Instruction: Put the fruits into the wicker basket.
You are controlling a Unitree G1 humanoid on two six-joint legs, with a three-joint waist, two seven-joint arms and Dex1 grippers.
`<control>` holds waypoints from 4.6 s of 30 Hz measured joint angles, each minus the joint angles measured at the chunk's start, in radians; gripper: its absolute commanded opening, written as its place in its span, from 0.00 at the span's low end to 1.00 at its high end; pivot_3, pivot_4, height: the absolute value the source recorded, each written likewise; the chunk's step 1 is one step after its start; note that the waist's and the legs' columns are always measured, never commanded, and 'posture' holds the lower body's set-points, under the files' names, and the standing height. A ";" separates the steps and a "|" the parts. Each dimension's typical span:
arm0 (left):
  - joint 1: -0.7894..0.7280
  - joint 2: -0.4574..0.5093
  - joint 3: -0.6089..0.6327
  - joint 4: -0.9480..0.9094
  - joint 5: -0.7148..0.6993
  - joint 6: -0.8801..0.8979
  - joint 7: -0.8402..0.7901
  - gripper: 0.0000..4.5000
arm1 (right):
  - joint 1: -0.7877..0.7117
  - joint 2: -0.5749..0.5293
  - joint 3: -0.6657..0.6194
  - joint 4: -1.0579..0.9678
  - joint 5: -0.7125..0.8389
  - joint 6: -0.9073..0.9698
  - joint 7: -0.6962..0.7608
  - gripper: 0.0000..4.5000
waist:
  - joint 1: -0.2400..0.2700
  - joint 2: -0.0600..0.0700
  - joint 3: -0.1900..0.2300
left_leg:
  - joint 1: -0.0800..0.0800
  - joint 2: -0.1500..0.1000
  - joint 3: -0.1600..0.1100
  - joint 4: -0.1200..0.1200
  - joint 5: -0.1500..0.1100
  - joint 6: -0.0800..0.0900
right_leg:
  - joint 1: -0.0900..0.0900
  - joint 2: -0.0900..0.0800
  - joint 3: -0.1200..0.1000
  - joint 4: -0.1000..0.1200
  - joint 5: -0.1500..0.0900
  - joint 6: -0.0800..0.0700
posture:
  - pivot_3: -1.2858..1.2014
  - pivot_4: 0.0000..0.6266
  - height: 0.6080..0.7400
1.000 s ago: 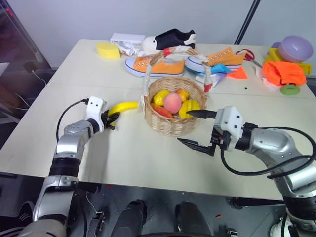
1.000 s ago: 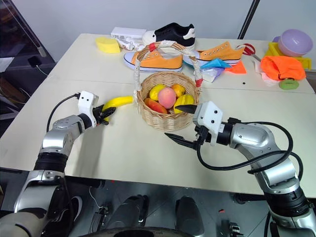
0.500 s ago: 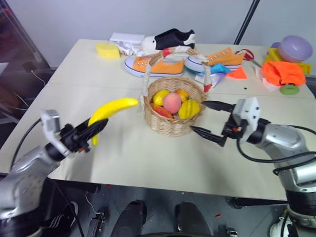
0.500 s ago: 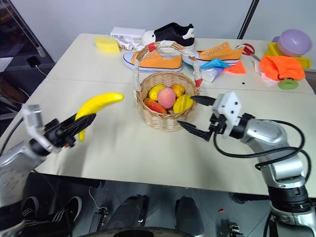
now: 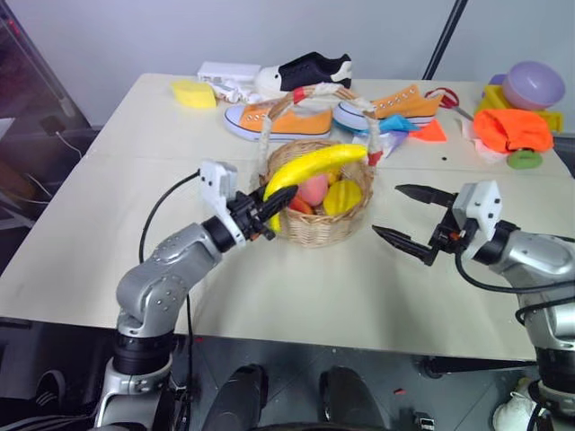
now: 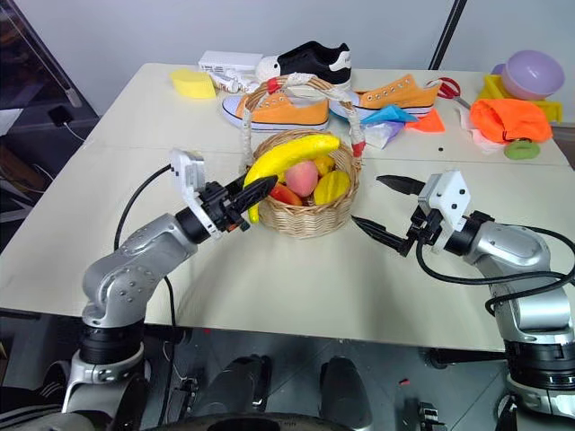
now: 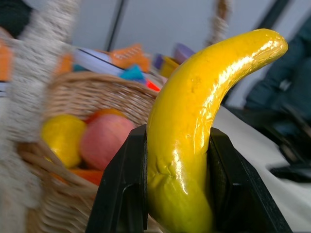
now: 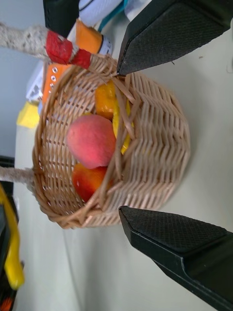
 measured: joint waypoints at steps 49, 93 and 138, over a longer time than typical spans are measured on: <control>0.542 0.395 0.456 -0.088 -0.126 -0.270 -0.563 1.00 | -0.297 0.392 0.119 0.128 -0.186 0.121 -0.600 0.48 | -0.008 0.001 0.000 | 0.000 0.001 0.007 -0.004 -0.001 0.002 | -0.010 0.000 0.013 0.001 0.002 0.001 | 0.52 0.24 1.00; 0.061 0.392 -0.027 0.165 0.014 -0.270 -0.892 1.00 | 0.087 0.083 -0.489 0.134 -0.159 -0.104 -0.552 0.00 | -0.007 0.005 0.000 | 0.001 0.001 0.011 -0.003 -0.002 0.004 | -0.009 0.001 0.014 0.002 0.002 0.002 | 0.52 0.24 1.00; 0.243 0.344 0.255 0.355 0.291 -0.501 -0.353 1.00 | 0.056 0.288 0.229 -0.046 -0.097 0.052 -0.318 0.99 | -0.003 0.002 -0.001 | 0.003 0.001 0.010 -0.004 -0.002 0.005 | -0.009 0.003 0.018 0.003 0.002 0.002 | 0.52 0.24 1.00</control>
